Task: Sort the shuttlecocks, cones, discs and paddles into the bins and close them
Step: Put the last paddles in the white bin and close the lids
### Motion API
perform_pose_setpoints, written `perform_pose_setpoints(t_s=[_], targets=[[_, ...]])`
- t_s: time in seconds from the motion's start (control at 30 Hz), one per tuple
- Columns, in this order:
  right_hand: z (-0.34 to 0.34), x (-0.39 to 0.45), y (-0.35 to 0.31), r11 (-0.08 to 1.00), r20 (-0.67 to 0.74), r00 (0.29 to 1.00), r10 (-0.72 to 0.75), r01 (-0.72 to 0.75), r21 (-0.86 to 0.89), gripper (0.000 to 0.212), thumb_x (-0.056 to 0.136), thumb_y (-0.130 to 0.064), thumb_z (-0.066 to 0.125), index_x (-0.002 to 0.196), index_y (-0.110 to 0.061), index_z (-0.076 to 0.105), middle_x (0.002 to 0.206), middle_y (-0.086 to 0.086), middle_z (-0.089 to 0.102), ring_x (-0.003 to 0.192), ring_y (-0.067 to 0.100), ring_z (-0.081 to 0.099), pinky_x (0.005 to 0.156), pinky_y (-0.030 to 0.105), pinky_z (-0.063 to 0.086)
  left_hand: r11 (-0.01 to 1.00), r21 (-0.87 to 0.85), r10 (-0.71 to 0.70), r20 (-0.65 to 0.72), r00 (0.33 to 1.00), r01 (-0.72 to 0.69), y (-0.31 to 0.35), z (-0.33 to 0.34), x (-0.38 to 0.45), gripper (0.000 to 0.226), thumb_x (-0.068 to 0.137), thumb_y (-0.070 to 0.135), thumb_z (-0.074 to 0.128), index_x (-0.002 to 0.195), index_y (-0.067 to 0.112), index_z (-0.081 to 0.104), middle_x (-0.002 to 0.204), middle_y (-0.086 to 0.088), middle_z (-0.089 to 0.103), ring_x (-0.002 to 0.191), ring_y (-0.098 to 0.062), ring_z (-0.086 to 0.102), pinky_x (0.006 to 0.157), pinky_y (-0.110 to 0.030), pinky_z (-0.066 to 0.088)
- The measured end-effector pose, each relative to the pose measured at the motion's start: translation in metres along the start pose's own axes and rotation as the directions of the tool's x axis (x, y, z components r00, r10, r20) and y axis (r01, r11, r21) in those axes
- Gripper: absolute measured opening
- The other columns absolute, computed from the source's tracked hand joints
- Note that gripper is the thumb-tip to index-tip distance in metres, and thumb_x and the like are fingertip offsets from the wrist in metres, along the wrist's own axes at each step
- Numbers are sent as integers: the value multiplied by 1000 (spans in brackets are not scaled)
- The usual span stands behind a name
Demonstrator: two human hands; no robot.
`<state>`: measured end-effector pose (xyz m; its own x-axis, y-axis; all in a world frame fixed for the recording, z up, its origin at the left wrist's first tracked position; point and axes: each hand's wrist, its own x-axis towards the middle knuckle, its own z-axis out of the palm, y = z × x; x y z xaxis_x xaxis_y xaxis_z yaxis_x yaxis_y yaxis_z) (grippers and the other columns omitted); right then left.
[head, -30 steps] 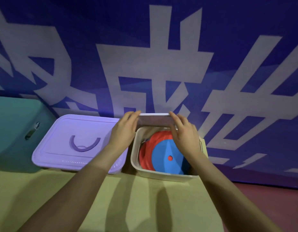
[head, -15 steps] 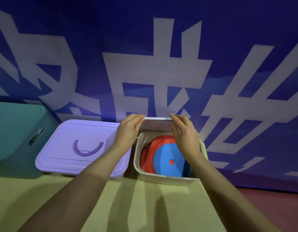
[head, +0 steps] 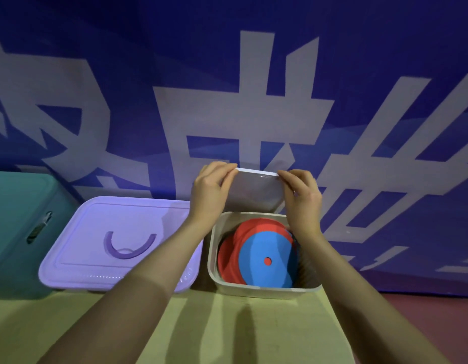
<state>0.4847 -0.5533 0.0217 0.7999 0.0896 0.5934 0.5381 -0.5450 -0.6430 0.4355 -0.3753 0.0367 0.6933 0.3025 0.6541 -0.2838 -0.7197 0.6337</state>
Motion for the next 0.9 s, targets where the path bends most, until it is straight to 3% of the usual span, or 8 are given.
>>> perform_pose_setpoints(t_s=[0.2,0.3,0.43,0.53,0.6,0.67,0.73,0.9], targets=[[-28,-27,-15,990,-21,990,-137,137,42,23,91,-12,58,111,-7,67,105,7,61,97,15,56,79,18,49,937,148,328,-69,942,-315,27,-33,-15,14,89,15,64,93,7,74,87,-5,69,78,-22,61,68,-30,51],[-39,-47,-15,995,25,997,-67,65,81,28,94,-24,53,114,-11,66,110,1,60,102,9,56,83,17,49,877,156,460,1,888,-455,39,-41,-28,10,88,14,67,91,7,74,84,-5,69,72,-22,62,62,-34,51],[-58,-68,-12,992,82,996,42,-51,114,31,93,-28,48,115,-13,65,116,-5,59,107,1,53,89,13,43,850,93,513,80,854,-519,63,-35,-50,12,85,17,69,93,8,73,83,-4,69,70,-20,62,62,-33,51],[-72,-80,-1,993,155,982,106,-112,27,38,95,-37,42,116,-16,66,120,-6,59,111,8,54,94,28,44,849,109,492,192,849,-517,70,-18,-70,17,86,24,65,92,9,72,90,-5,70,77,-21,64,67,-33,52],[-79,-89,13,990,237,963,127,-108,-93,48,95,-45,32,116,-18,66,123,-3,61,115,13,53,104,42,37,841,160,468,267,843,-517,65,-4,-88,21,85,29,62,82,11,72,88,-4,69,75,-23,63,64,-34,48],[-85,-98,26,968,326,933,151,-73,-240,57,93,-52,21,122,-24,62,132,-4,57,123,15,48,115,41,18,842,197,421,343,840,-503,60,9,-109,26,83,35,60,76,13,70,83,-2,69,73,-23,63,61,-34,45],[-88,-107,34,936,389,901,194,-51,-348,63,91,-55,14,130,-28,55,140,-6,49,132,14,39,115,36,6,860,212,349,421,837,-465,59,18,-128,29,80,40,59,75,14,71,82,-1,70,73,-21,65,60,-30,47],[-90,-124,41,835,474,806,353,-44,-548,52,98,-51,15,139,-32,41,152,-7,30,141,20,20,114,43,-3,890,295,57,684,727,-347,59,34,-151,55,76,58,42,85,15,75,97,-4,72,89,-22,67,77,-31,51]])
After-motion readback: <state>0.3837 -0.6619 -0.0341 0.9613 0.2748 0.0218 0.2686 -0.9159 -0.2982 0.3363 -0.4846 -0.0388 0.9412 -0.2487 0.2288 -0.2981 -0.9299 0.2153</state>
